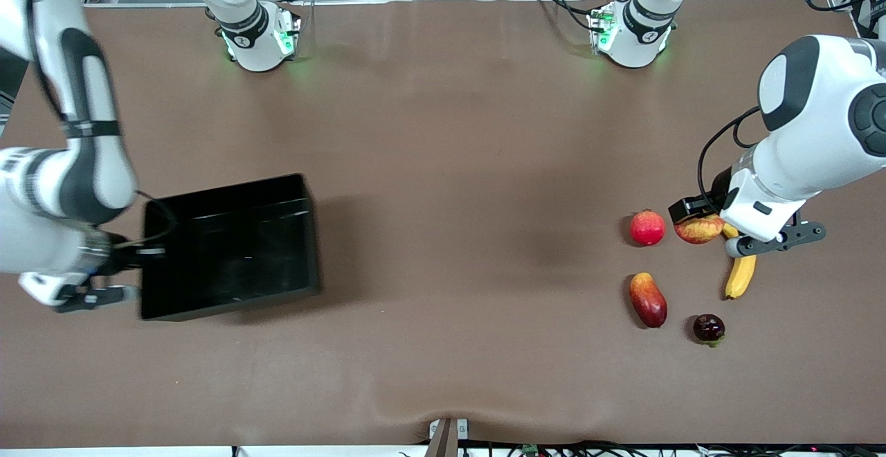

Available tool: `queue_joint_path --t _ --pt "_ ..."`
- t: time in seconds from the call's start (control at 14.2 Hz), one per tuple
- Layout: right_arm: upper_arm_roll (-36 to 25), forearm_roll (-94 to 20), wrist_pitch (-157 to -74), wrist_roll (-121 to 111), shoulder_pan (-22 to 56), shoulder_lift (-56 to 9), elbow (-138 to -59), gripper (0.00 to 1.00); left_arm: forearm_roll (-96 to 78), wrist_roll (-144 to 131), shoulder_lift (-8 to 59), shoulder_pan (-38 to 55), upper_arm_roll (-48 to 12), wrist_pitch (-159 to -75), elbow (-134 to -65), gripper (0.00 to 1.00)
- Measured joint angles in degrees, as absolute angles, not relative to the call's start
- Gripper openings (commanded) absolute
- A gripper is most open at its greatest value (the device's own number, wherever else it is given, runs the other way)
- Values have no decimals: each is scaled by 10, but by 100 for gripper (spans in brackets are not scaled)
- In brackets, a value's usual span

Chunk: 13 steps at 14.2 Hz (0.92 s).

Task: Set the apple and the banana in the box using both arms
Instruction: 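Carry the apple over the tray while the right gripper slides the tray inward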

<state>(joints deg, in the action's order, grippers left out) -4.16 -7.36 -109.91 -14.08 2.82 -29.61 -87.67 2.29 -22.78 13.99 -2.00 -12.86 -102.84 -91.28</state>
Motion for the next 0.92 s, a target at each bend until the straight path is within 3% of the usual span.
queue_joint_path --t 0.35,0.92 --pt "-42 -126 -1099 -65 123 -302 -886 0 10 -229 149 -19 -131 -983 -867 0" --pt "-42 -135 -1129 65 259 -308 -895 0 -7 -351 162 12 -165 -946 -861 0"
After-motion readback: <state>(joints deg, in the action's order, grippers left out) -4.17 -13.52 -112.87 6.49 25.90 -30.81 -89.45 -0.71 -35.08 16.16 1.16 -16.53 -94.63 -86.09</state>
